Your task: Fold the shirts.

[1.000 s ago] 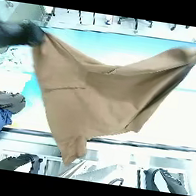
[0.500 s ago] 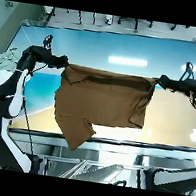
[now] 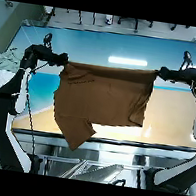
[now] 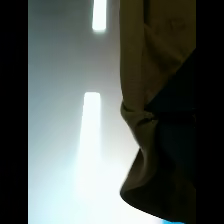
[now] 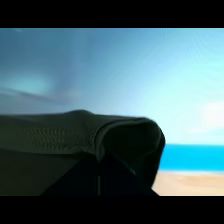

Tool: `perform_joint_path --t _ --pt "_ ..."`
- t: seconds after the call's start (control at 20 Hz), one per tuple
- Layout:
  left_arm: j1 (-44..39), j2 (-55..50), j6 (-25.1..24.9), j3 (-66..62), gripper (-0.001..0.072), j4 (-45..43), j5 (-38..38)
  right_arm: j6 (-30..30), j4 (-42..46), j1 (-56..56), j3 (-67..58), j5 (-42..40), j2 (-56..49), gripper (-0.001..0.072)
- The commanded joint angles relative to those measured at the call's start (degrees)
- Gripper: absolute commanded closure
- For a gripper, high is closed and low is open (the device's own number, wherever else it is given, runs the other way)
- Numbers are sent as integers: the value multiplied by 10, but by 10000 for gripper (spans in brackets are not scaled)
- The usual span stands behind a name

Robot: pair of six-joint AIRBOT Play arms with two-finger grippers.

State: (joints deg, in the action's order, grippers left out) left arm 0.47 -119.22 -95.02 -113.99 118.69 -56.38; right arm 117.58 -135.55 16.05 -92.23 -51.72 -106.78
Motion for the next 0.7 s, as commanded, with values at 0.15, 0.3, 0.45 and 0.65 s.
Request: perform_joint_path --t 0.15,0.3,0.45,0.65 --pt "1 -3 1 31 693 -52 -56 -21 75 -5 57 -8 -10 687" --pt "7 -3 2 40 693 -54 -64 -30 74 -9 60 -7 -21 687" --pt "1 -3 37 29 693 -119 -67 -33 83 -17 59 8 -22 687" --pt "-8 -6 40 28 693 -122 -62 -36 83 -24 59 10 -22 687"
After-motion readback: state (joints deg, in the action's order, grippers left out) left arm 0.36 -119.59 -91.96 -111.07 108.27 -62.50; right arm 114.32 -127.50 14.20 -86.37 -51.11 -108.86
